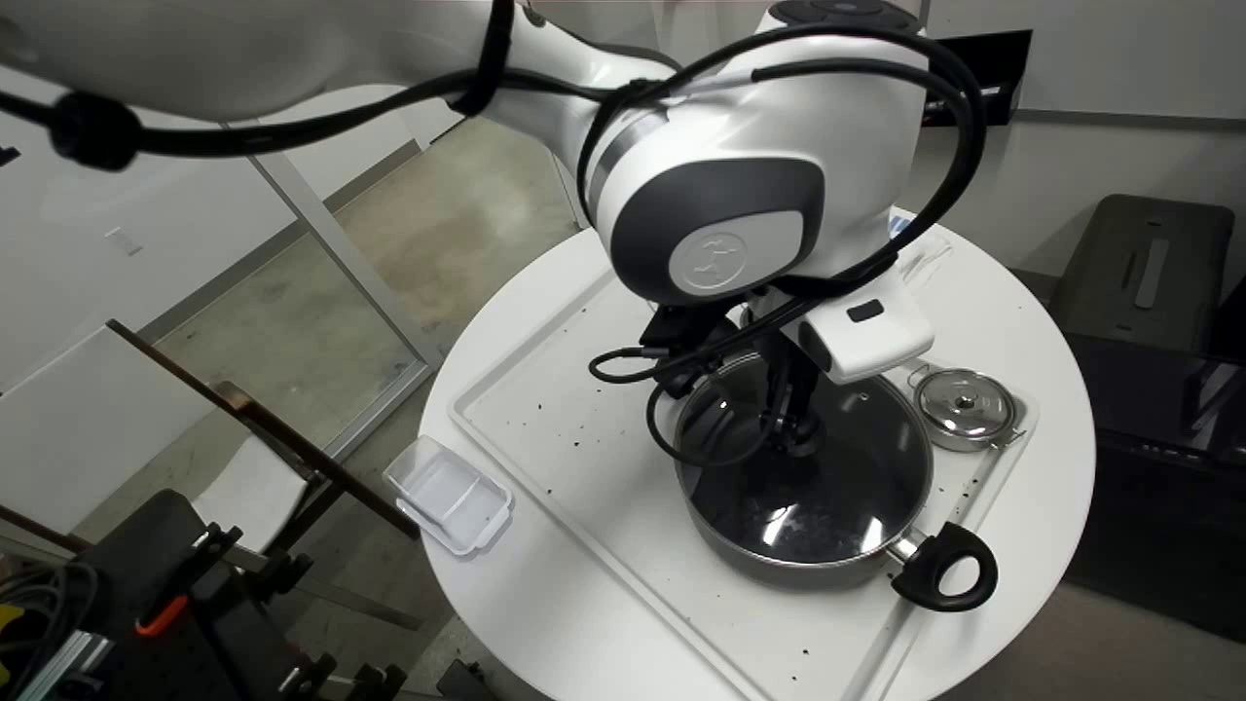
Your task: Pick up the lid and cover the pot
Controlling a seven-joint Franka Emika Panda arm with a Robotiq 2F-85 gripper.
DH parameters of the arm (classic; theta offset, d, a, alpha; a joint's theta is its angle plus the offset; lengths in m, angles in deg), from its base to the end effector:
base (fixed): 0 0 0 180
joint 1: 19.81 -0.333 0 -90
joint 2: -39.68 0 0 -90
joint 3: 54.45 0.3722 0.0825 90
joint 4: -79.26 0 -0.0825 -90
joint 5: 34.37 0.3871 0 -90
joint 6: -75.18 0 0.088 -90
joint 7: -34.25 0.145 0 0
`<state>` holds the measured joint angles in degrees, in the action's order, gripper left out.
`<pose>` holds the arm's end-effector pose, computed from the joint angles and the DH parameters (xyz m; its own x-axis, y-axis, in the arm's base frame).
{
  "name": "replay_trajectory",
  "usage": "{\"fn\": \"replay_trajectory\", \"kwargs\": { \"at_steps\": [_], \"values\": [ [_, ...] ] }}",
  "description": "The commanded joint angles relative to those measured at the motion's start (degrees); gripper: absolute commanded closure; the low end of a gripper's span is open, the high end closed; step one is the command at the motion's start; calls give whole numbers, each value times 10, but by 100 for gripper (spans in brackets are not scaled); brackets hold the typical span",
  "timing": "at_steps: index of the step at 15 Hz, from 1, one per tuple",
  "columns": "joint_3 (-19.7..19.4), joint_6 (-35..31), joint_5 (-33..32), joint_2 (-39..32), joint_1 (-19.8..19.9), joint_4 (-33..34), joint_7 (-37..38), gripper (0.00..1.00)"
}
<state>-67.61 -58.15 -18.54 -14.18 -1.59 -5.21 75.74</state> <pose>0.6587 -0.3544 0.1116 0.1869 -0.9814 -0.0446 -0.9815 -0.1884 0.0342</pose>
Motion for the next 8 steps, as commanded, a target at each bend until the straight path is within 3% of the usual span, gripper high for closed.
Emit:
{"fn": "replay_trajectory", "kwargs": {
  "at_steps": [1,2,3,5,8],
  "values": [
    [1,-11,8,23,-6,-25,-12,75],
    [2,-11,9,24,-5,-27,-12,75],
    [2,-11,9,24,-5,-27,-12,25],
    [3,-11,10,25,-4,-28,-13,19],
    [4,-11,10,30,-5,-29,-13,1]
  ]
}}
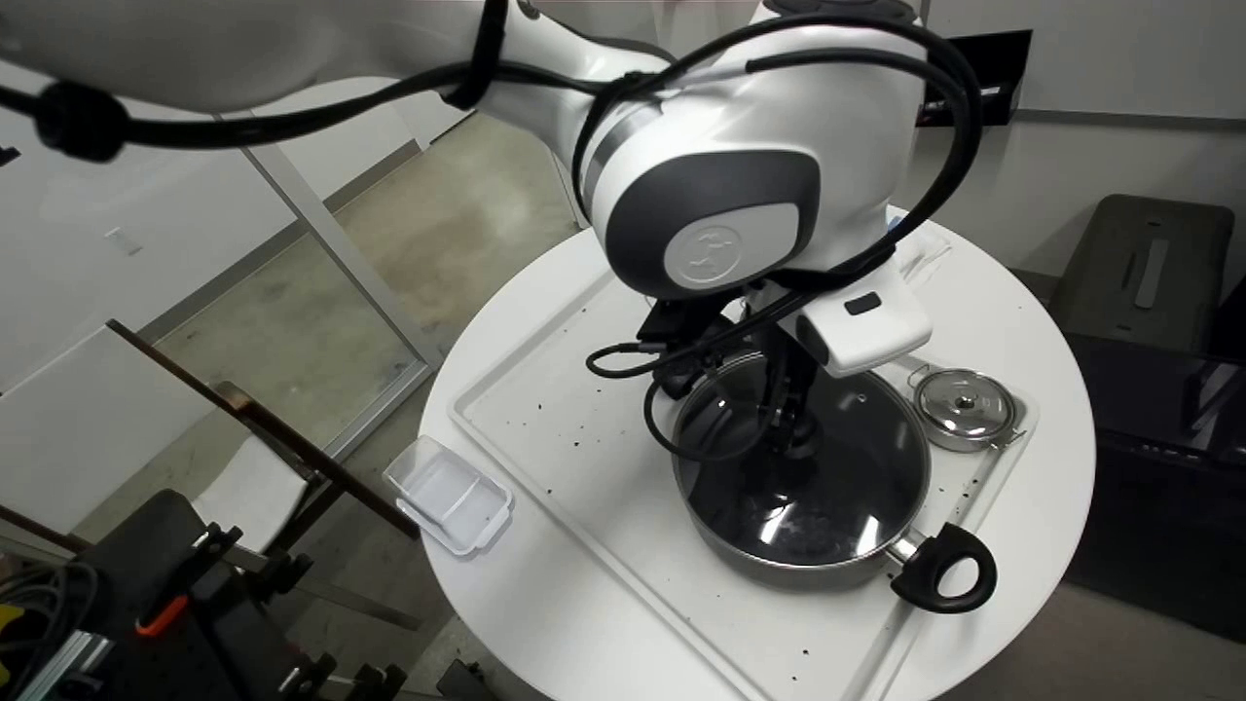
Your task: Pick up the lid and cover the pot
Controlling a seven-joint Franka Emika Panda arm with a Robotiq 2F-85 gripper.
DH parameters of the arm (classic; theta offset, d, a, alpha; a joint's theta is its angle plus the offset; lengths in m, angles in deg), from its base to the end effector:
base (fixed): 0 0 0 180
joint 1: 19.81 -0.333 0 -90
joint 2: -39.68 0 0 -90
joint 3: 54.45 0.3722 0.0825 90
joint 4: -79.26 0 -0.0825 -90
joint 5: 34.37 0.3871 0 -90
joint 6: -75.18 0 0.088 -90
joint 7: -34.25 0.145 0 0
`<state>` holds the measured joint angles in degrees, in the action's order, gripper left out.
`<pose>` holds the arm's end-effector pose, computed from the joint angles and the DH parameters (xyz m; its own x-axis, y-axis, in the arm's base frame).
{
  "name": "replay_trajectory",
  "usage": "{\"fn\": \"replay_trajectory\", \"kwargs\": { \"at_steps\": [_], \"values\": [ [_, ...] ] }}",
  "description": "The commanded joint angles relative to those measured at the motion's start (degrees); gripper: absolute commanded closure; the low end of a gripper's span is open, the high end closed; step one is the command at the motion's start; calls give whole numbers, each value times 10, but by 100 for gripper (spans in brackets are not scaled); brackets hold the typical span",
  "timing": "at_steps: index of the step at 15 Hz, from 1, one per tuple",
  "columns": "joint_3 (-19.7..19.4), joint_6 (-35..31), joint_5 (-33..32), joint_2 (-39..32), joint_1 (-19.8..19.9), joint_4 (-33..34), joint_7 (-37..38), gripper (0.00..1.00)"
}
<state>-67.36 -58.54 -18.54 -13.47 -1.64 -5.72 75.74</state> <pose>0.6602 -0.3520 0.1173 0.1891 -0.9811 -0.0418 -0.9815 -0.1902 0.0242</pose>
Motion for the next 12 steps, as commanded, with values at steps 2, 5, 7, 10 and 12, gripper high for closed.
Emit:
{"fn": "replay_trajectory", "kwargs": {
  "at_steps": [2,5,7,10,12],
  "values": [
    [3,-7,10,28,-4,-26,-13,0],
    [4,-8,10,31,-6,-29,-14,0],
    [3,-6,9,33,-8,-31,-13,0],
    [-3,2,5,12,-6,-5,-3,0],
    [-3,2,5,11,-6,-5,-3,0]
  ]
}}
